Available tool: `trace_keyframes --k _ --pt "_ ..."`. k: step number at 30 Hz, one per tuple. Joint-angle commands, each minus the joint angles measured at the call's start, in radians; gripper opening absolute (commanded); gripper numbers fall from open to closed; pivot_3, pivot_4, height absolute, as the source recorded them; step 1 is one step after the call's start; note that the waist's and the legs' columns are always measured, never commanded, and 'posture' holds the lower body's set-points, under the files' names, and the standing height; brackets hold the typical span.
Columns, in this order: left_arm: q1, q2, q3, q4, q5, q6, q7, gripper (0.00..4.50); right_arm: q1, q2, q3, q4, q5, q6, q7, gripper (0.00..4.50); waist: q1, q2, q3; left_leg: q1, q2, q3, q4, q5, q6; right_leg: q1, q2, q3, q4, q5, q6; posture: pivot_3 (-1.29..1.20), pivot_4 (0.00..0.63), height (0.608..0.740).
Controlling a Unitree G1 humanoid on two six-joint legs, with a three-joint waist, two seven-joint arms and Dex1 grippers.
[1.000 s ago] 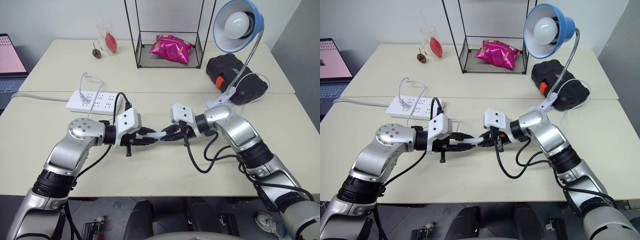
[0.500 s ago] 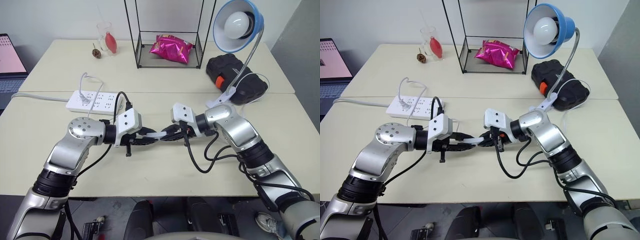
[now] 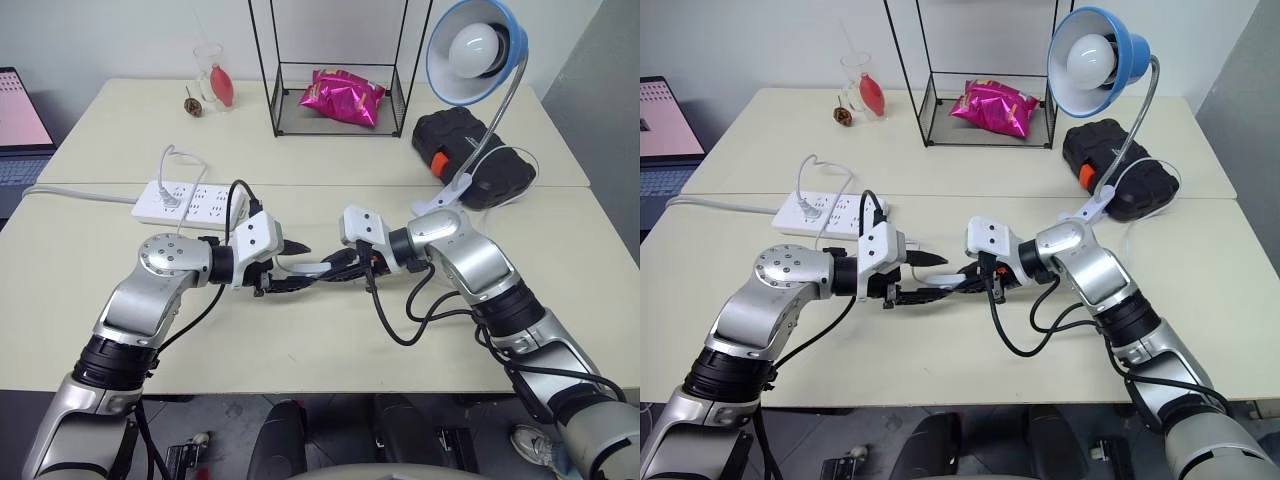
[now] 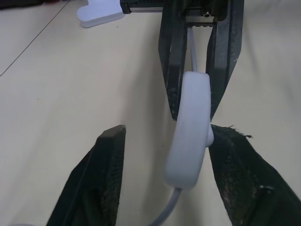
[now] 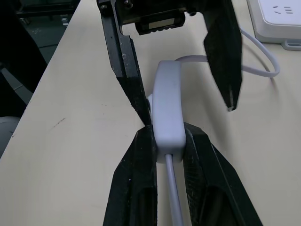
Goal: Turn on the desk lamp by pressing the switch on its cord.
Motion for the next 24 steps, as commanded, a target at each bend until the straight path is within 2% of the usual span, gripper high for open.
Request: trace_keyframes --k 1,13,16,24 --pt "-0.015 0.025 0.030 -0.029 -0.013 -0.022 -0.024 3.69 -0.014 0.008 -0.002 -0.044 0.018 -0.009 0.007 0.38 0.000 0.000 0.000 0.000 0.000 0.000 0.000 0.000 0.000 0.000 0.000 0.000 0.000 0.000 0.000 0.00 0.150 0.740" --pt "-0.001 0.039 0.021 -0.044 -0.006 -0.018 -0.029 3.69 -0.012 0.006 0.005 -0.047 0.015 -0.014 0.010 0.38 0.000 0.000 0.000 0.000 0.000 0.000 0.000 0.000 0.000 0.000 0.000 0.000 0.000 0.000 0.000 0.00 0.150 0.740" --pt "-0.004 0.039 0.021 -0.032 0.003 -0.022 -0.026 3.18 -0.012 0.005 0.006 -0.048 0.015 -0.013 0.008 0.38 0.000 0.000 0.000 0.000 0.000 0.000 0.000 0.000 0.000 0.000 0.000 0.000 0.000 0.000 0.000 0.00 0.150 0.740" --pt "-0.004 0.045 0.014 -0.021 0.021 -0.034 -0.039 1.44 -0.011 0.005 0.008 -0.052 0.019 -0.009 0.002 0.38 0.000 0.000 0.000 0.000 0.000 0.000 0.000 0.000 0.000 0.000 0.000 0.000 0.000 0.000 0.000 0.00 0.150 0.740"
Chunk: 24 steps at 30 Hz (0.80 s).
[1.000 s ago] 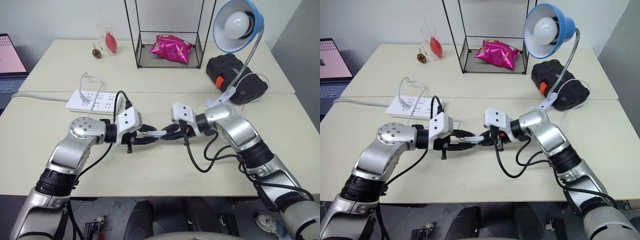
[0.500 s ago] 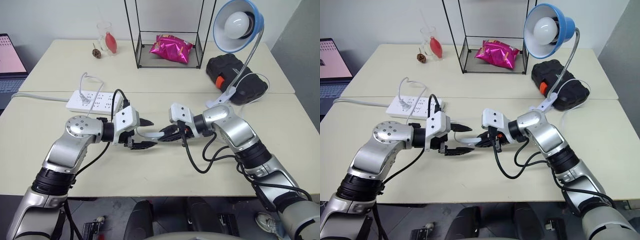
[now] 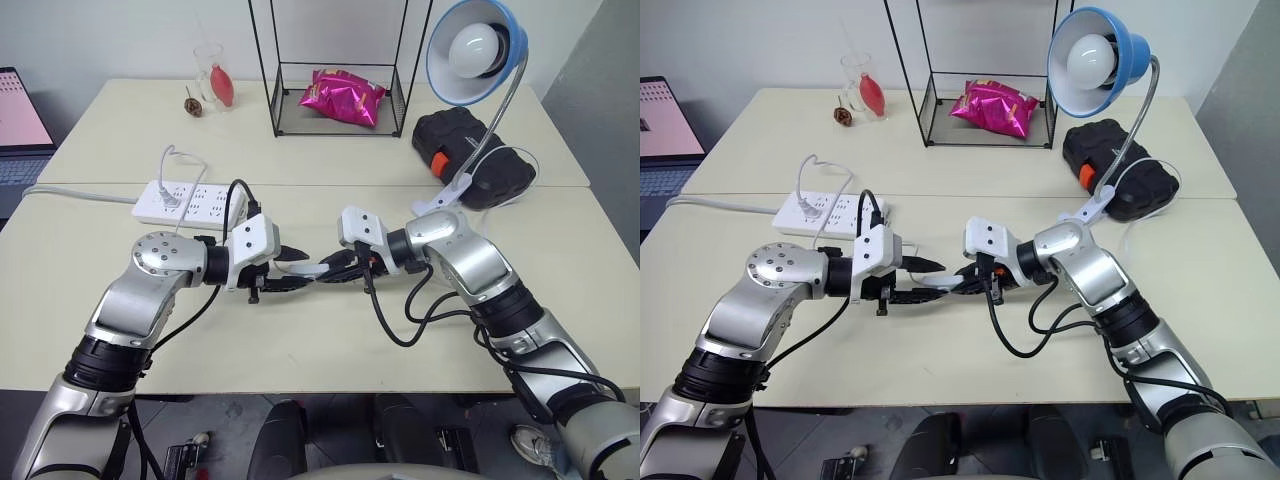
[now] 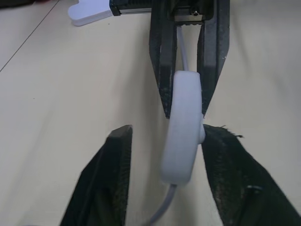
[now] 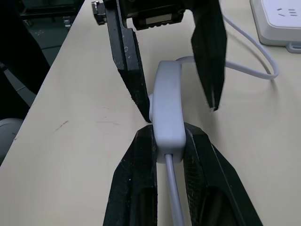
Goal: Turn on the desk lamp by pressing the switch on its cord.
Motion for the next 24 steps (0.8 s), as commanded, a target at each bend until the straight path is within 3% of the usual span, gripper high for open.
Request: trace_keyframes --k 1,3,5,24 --pt "-0.009 0.020 0.019 0.000 0.014 -0.022 0.003 1.26 -0.011 0.006 0.000 -0.052 0.020 -0.009 0.014 0.38 0.000 0.000 0.000 0.000 0.000 0.000 0.000 0.000 0.000 0.000 0.000 0.000 0.000 0.000 0.000 0.00 0.150 0.740" --pt "-0.009 0.024 0.018 0.005 0.021 -0.031 -0.001 0.87 -0.011 0.005 0.000 -0.052 0.021 -0.009 0.013 0.38 0.000 0.000 0.000 0.000 0.000 0.000 0.000 0.000 0.000 0.000 0.000 0.000 0.000 0.000 0.000 0.00 0.150 0.740" --pt "-0.008 0.028 0.020 0.011 0.026 -0.038 -0.004 0.76 -0.011 0.005 0.000 -0.051 0.021 -0.010 0.013 0.38 0.000 0.000 0.000 0.000 0.000 0.000 0.000 0.000 0.000 0.000 0.000 0.000 0.000 0.000 0.000 0.00 0.150 0.740" --pt "-0.013 0.029 0.029 0.042 0.056 -0.104 -0.002 0.64 -0.014 0.011 0.001 -0.042 0.018 -0.026 0.018 0.38 0.000 0.000 0.000 0.000 0.000 0.000 0.000 0.000 0.000 0.000 0.000 0.000 0.000 0.000 0.000 0.00 0.150 0.740"
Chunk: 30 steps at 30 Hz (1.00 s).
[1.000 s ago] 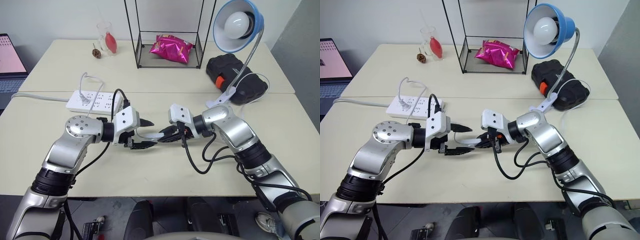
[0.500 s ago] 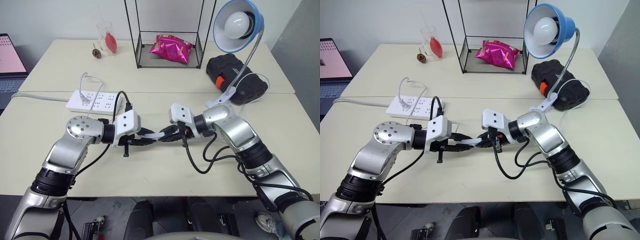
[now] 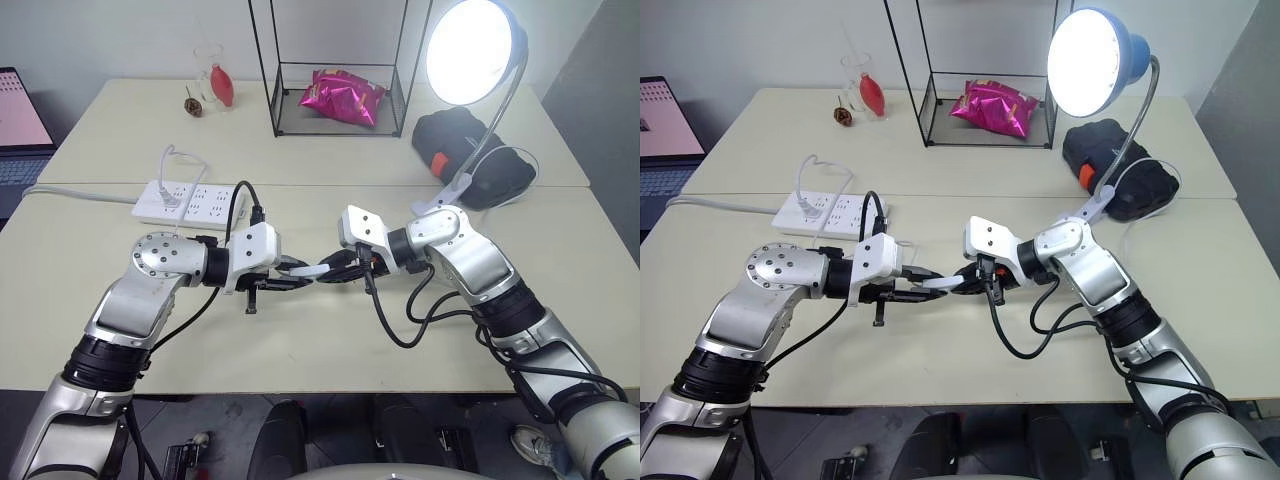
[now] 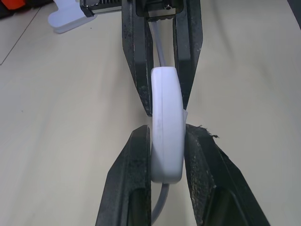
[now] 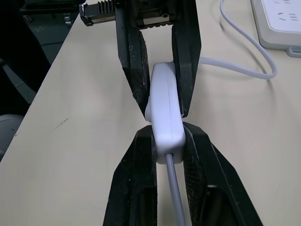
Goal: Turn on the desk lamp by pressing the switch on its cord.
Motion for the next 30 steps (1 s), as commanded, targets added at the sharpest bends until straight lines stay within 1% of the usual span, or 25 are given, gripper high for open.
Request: trace_keyframes --k 1,10,12,18,22,24,30 --pt "-0.012 0.019 0.037 0.026 0.030 -0.012 0.042 0.64 -0.013 0.014 -0.003 -0.033 0.021 -0.007 0.009 0.38 0.000 0.000 0.000 0.000 0.000 0.000 0.000 0.000 0.000 0.000 0.000 0.000 0.000 0.000 0.000 0.00 0.150 0.740" --pt "-0.003 0.003 0.031 0.029 0.033 -0.025 0.054 0.62 -0.012 0.017 -0.003 -0.046 0.024 -0.005 0.009 0.38 0.000 0.000 0.000 0.000 0.000 0.000 0.000 0.000 0.000 0.000 0.000 0.000 0.000 0.000 0.000 0.00 0.150 0.740" --pt "-0.012 -0.007 0.038 0.040 0.033 -0.029 0.066 1.31 -0.012 0.017 -0.004 -0.049 0.026 -0.003 0.009 0.38 0.000 0.000 0.000 0.000 0.000 0.000 0.000 0.000 0.000 0.000 0.000 0.000 0.000 0.000 0.000 0.00 0.150 0.740" --pt "-0.019 -0.001 0.034 0.053 0.032 -0.047 0.061 2.61 -0.011 0.016 -0.004 -0.054 0.030 -0.001 0.011 0.38 0.000 0.000 0.000 0.000 0.000 0.000 0.000 0.000 0.000 0.000 0.000 0.000 0.000 0.000 0.000 0.00 0.150 0.740" --pt "-0.012 0.004 0.039 0.047 0.028 -0.051 0.060 3.62 -0.012 0.016 -0.003 -0.052 0.029 -0.003 0.013 0.38 0.000 0.000 0.000 0.000 0.000 0.000 0.000 0.000 0.000 0.000 0.000 0.000 0.000 0.000 0.000 0.00 0.150 0.740" --pt "-0.003 0.011 0.047 0.032 0.019 -0.048 0.057 3.97 -0.012 0.016 -0.001 -0.049 0.026 -0.005 0.013 0.38 0.000 0.000 0.000 0.000 0.000 0.000 0.000 0.000 0.000 0.000 0.000 0.000 0.000 0.000 0.000 0.00 0.150 0.740" --pt "0.047 0.037 0.095 -0.064 -0.048 0.021 0.052 3.97 -0.011 0.015 0.004 -0.029 0.009 -0.026 0.004 0.38 0.000 0.000 0.000 0.000 0.000 0.000 0.000 0.000 0.000 0.000 0.000 0.000 0.000 0.000 0.000 0.00 0.150 0.740"
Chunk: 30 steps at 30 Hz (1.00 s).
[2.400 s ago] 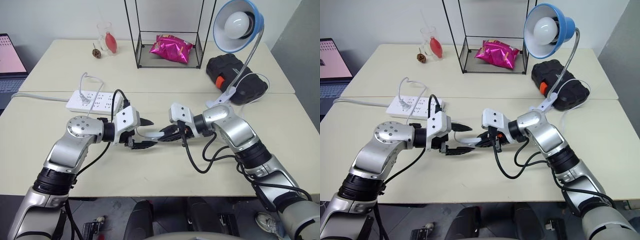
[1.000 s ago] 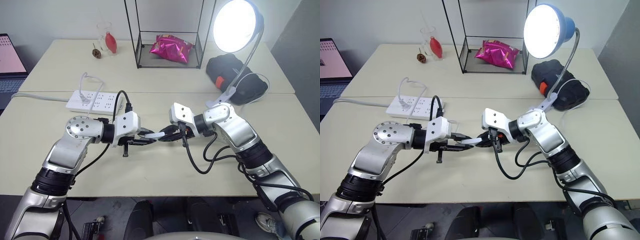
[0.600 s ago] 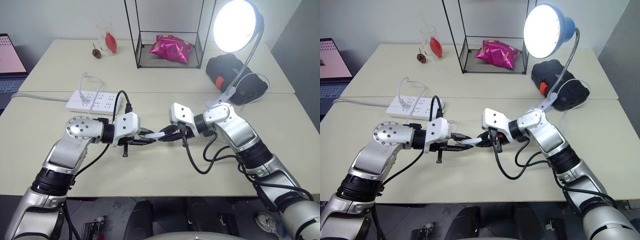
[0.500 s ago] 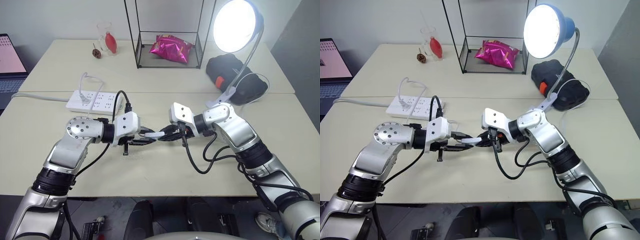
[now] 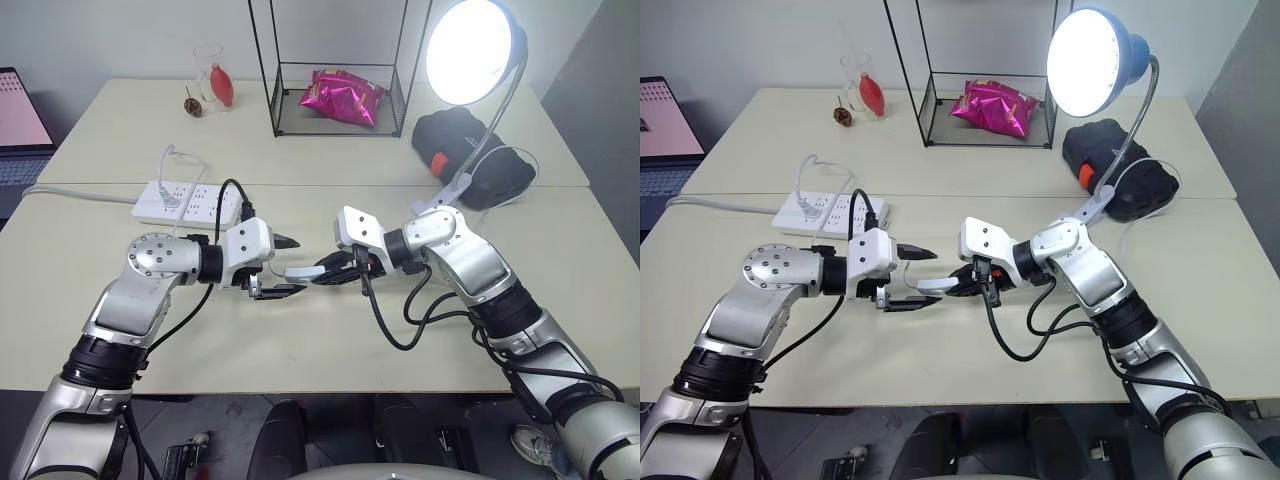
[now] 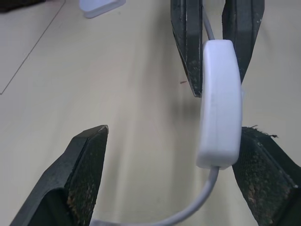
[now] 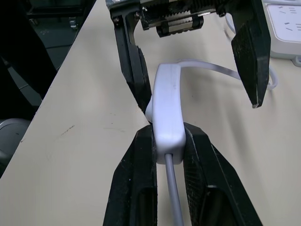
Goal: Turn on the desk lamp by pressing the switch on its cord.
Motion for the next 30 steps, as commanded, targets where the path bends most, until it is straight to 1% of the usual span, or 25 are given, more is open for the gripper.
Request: trace_keyframes --k 1,4,8,13,17,23,25,26,27,28,30 --pt "0.038 0.042 0.060 -0.113 -0.057 0.049 -0.006 3.97 -0.010 0.005 -0.004 -0.013 0.002 -0.030 -0.003 0.38 -0.001 0.000 0.000 0.000 0.000 0.000 0.000 0.000 0.000 0.000 0.000 0.000 0.000 0.000 0.000 0.00 0.150 0.740" --pt "0.091 0.079 0.098 -0.182 -0.089 0.088 -0.005 3.97 -0.013 0.009 -0.004 0.021 -0.013 -0.052 -0.021 0.38 -0.001 0.000 0.000 0.000 0.000 0.000 0.000 0.000 0.000 0.000 0.000 0.000 0.000 0.000 0.000 0.00 0.150 0.740" --pt "0.178 0.130 0.197 -0.246 -0.142 0.159 0.020 3.97 -0.031 0.026 -0.014 0.122 -0.044 -0.108 -0.065 0.38 -0.001 0.000 0.000 0.000 0.000 0.000 0.000 0.000 0.000 0.000 0.000 0.000 0.000 0.000 0.000 0.00 0.150 0.740" --pt "0.297 0.145 0.314 -0.304 -0.185 0.214 0.066 3.97 -0.071 0.074 -0.025 0.288 -0.092 -0.200 -0.146 0.38 -0.002 0.000 0.000 0.001 0.001 0.001 0.000 0.000 0.000 0.000 0.000 0.001 0.000 0.000 0.000 0.00 0.150 0.740" --pt "0.364 0.143 0.339 -0.358 -0.204 0.226 0.081 3.97 -0.116 0.121 -0.026 0.443 -0.135 -0.268 -0.210 0.38 -0.002 0.000 0.000 0.001 0.001 0.001 0.000 0.000 0.000 0.000 0.000 0.000 0.000 0.001 -0.002 0.00 0.150 0.740" --pt "0.391 0.143 0.343 -0.365 -0.207 0.214 0.090 3.97 -0.163 0.157 -0.046 0.602 -0.165 -0.343 -0.251 0.38 0.001 0.000 0.000 0.001 0.000 0.001 0.000 0.000 0.000 0.000 0.000 0.001 0.000 0.002 -0.003 0.00 0.150 0.740" --pt "0.392 0.140 0.343 -0.351 -0.200 0.201 0.094 3.97 -0.164 0.150 -0.045 0.614 -0.173 -0.353 -0.243 1.09 0.000 0.000 0.000 0.001 0.000 0.001 0.000 0.000 0.000 0.000 0.000 0.001 0.000 0.002 -0.003 0.00 0.150 0.740" --pt "0.391 0.139 0.342 -0.346 -0.199 0.197 0.095 3.97 -0.164 0.148 -0.046 0.617 -0.176 -0.356 -0.239 1.25 0.000 0.000 0.000 0.001 0.001 0.001 0.000 0.000 0.000 0.000 0.000 0.001 0.000 0.002 -0.003 0.00 0.150 0.740" --pt "0.389 0.137 0.340 -0.340 -0.197 0.192 0.098 3.97 -0.161 0.143 -0.046 0.612 -0.177 -0.357 -0.231 1.58 0.000 0.000 0.000 0.001 0.001 0.001 0.000 0.000 0.000 0.000 0.000 0.001 0.000 0.002 -0.003 0.00 0.150 0.740" --pt "0.385 0.134 0.337 -0.332 -0.194 0.186 0.102 3.97 -0.155 0.134 -0.048 0.596 -0.174 -0.353 -0.215 1.73 0.000 0.000 0.000 0.001 0.001 0.001 0.000 0.000 0.000 -0.001 0.000 0.001 0.000 0.002 -0.004 0.00 0.150 0.740" --pt "0.376 0.126 0.332 -0.318 -0.183 0.172 0.116 3.97 -0.140 0.116 -0.055 0.552 -0.166 -0.338 -0.189 2.23 0.000 0.000 0.000 0.001 0.001 0.001 -0.001 0.000 0.000 -0.001 0.000 0.001 0.000 0.002 -0.004 0.00 0.150 0.740"
